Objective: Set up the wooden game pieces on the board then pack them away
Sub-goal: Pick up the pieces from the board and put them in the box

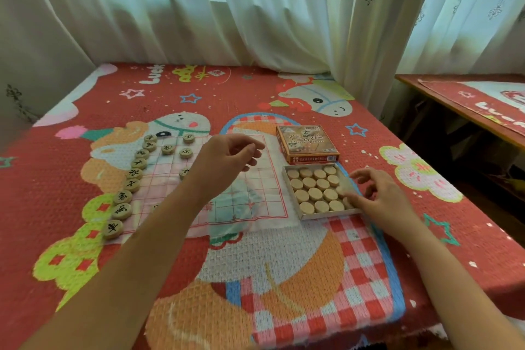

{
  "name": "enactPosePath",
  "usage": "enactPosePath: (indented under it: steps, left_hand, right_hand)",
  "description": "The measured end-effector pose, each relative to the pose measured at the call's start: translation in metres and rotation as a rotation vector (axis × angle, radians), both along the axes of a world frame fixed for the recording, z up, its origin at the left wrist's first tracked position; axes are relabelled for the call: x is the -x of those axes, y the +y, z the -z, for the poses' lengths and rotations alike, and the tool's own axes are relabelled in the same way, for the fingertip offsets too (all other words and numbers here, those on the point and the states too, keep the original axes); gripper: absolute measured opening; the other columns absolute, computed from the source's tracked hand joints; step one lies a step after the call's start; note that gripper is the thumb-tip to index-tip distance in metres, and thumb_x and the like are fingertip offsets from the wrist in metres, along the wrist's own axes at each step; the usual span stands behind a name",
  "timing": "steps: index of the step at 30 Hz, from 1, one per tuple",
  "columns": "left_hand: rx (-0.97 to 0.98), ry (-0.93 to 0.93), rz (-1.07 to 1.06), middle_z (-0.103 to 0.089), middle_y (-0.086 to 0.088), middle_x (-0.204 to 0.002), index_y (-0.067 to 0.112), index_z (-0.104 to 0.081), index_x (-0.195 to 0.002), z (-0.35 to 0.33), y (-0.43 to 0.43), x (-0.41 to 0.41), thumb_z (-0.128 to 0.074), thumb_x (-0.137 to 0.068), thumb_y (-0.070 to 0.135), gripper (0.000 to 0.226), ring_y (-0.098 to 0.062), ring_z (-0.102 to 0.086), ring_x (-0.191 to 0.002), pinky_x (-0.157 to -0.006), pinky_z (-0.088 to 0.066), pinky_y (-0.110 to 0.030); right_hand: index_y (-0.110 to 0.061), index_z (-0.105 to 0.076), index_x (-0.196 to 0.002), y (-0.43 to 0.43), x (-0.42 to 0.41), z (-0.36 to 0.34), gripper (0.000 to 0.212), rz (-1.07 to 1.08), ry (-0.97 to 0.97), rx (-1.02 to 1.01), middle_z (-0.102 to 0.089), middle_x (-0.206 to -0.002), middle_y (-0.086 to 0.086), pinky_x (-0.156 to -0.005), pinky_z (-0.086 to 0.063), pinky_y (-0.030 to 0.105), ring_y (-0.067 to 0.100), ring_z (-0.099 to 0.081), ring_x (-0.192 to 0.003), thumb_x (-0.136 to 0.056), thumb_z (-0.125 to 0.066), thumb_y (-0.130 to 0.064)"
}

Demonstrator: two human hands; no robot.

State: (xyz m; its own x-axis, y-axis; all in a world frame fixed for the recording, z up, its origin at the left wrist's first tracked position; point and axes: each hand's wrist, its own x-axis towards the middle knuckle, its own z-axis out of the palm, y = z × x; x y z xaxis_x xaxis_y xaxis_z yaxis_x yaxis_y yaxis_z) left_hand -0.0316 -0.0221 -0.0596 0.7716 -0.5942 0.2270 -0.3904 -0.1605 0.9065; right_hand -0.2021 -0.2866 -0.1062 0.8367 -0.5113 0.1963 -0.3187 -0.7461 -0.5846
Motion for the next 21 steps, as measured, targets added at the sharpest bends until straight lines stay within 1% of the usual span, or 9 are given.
enactPosePath:
  steps: [3,5,8,11,12,15,17,19,21]
  left_hand:
    - [-0.01,-0.073,-0.103,-0.073,0.001,-0.09,0.019,-0.072,-0.102,-0.006,0.033,-0.013,-0.052,-0.099,0.011,0.022,-0.009,-0.069,-0.082,-0.076,-0.057,-0.022]
    - [0.004,-0.096,-0.19,-0.074,-0.001,-0.091,0.02,-0.072,-0.101,-0.009,0.058,-0.024,-0.051,-0.098,0.01,0.024,-0.01,-0.069,-0.081,-0.075,-0.056,-0.022]
    - [0.013,-0.121,-0.321,-0.073,-0.005,-0.091,0.013,-0.072,-0.103,-0.008,0.094,-0.036,-0.051,-0.098,0.007,0.023,-0.005,-0.067,-0.076,-0.07,-0.054,-0.015]
    - [-0.03,-0.128,-0.436,-0.073,-0.005,-0.091,0.015,-0.072,-0.101,-0.003,0.124,-0.04,-0.051,-0.097,0.007,0.023,-0.007,-0.067,-0.076,-0.076,-0.057,-0.027]
    - [-0.039,-0.122,-0.472,-0.073,-0.004,-0.09,0.016,-0.072,-0.1,-0.002,0.133,-0.037,-0.051,-0.097,0.006,0.023,-0.007,-0.067,-0.075,-0.076,-0.056,-0.028]
    - [-0.139,-0.192,-0.544,-0.073,0.001,-0.085,0.022,-0.071,-0.096,0.001,0.139,-0.014,-0.052,-0.096,0.007,0.024,-0.006,-0.068,-0.068,-0.062,-0.053,-0.023]
    - [-0.144,-0.153,-0.429,-0.072,0.001,-0.081,0.017,-0.071,-0.099,0.002,0.122,0.015,-0.053,-0.096,0.007,0.02,-0.007,-0.069,-0.065,-0.06,-0.057,-0.025]
    - [-0.135,-0.004,-0.201,-0.071,-0.003,-0.082,0.01,-0.069,-0.103,0.007,0.09,0.049,-0.052,-0.098,0.01,0.018,-0.009,-0.071,-0.066,-0.064,-0.06,-0.028]
    - [-0.16,0.115,-0.042,-0.071,-0.006,-0.086,0.007,-0.068,-0.102,0.015,0.054,0.075,-0.05,-0.1,0.019,0.022,-0.008,-0.072,-0.069,-0.071,-0.061,-0.031]
  right_hand:
    - [-0.028,-0.056,-0.121,0.001,0.0,0.003,0.032,0.029,0.031,0.014,-0.057,-0.1,-0.008,-0.068,-0.041,0.023,0.005,-0.053,-0.084,-0.09,-0.065,-0.029]
    - [-0.023,-0.062,-0.12,0.004,0.001,0.003,0.029,0.066,0.053,0.064,-0.065,-0.104,-0.003,-0.073,-0.042,0.023,0.007,-0.055,-0.085,-0.092,-0.063,-0.028]
    - [-0.016,-0.068,-0.115,0.008,0.001,-0.001,0.027,0.129,0.078,0.151,-0.069,-0.108,0.005,-0.08,-0.044,0.026,0.011,-0.054,-0.088,-0.091,-0.064,-0.026]
    - [-0.014,-0.07,-0.114,0.012,0.002,-0.004,0.026,0.165,0.075,0.151,-0.071,-0.109,0.006,-0.083,-0.046,0.029,0.015,-0.059,-0.091,-0.09,-0.066,-0.024]
    - [-0.013,-0.071,-0.113,0.014,0.003,-0.004,0.026,0.176,0.066,0.134,-0.071,-0.109,0.007,-0.083,-0.046,0.03,0.016,-0.059,-0.093,-0.09,-0.066,-0.023]
    - [-0.011,-0.072,-0.111,0.019,0.01,-0.004,0.024,0.214,0.01,0.027,-0.071,-0.107,0.008,-0.084,-0.047,0.033,0.019,-0.06,-0.094,-0.089,-0.066,-0.019]
    - [-0.011,-0.073,-0.11,0.025,0.014,-0.003,0.024,0.228,-0.035,-0.035,-0.072,-0.104,0.007,-0.079,-0.046,0.032,0.018,-0.06,-0.091,-0.089,-0.067,-0.02]
    - [-0.012,-0.073,-0.109,0.03,0.019,-0.001,0.023,0.238,-0.066,-0.069,-0.072,-0.102,0.006,-0.077,-0.045,0.031,0.017,-0.06,-0.09,-0.089,-0.067,-0.02]
    - [-0.014,-0.073,-0.11,0.036,0.021,0.0,0.023,0.259,-0.103,-0.097,-0.071,-0.103,0.004,-0.077,-0.046,0.032,0.016,-0.06,-0.092,-0.089,-0.066,-0.021]
